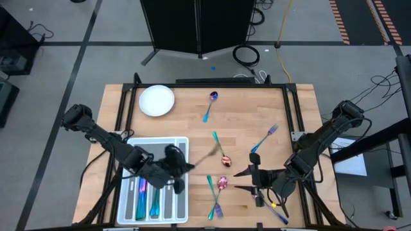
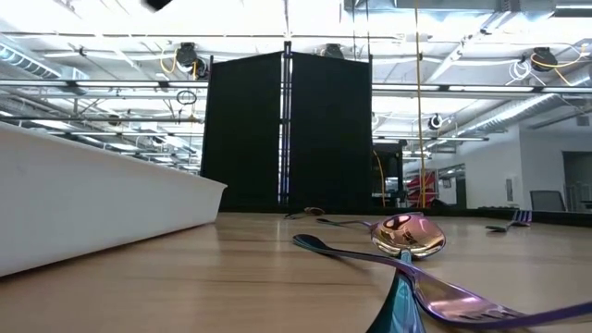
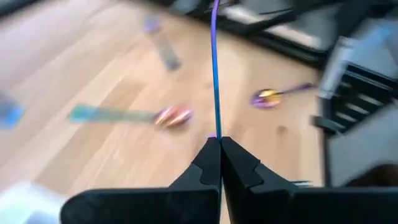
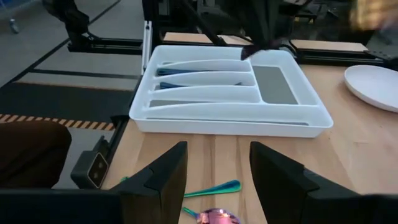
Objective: Sort silverware
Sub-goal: Put the iridescent blue fork in the silverware tray
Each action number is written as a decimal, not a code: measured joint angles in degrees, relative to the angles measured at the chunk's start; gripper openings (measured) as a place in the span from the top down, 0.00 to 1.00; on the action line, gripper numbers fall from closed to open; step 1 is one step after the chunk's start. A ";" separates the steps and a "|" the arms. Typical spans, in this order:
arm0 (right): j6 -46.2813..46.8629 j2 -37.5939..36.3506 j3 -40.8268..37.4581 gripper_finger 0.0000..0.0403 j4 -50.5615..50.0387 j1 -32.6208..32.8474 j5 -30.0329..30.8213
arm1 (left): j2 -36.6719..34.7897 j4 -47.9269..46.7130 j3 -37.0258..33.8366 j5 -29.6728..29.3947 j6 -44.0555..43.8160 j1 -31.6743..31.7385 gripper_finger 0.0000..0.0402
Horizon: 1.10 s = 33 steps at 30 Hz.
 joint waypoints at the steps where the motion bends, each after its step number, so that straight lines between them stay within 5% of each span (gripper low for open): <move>1: -0.04 0.02 0.00 0.60 -0.10 -0.11 -0.03 | -0.32 -3.86 0.09 -0.59 -4.95 -0.14 1.00; 11: -1.08 0.02 0.00 0.60 -0.21 -1.66 -0.13 | -0.47 -33.77 -0.02 2.65 -32.36 -2.25 1.00; 26: -1.08 0.02 0.00 0.60 -0.29 -5.04 -0.09 | 7.46 -69.68 17.55 12.71 -40.42 -2.25 1.00; 33: -1.49 0.02 0.00 0.60 -0.50 -5.28 -0.18 | 15.05 -69.78 26.96 13.91 -35.77 -2.25 1.00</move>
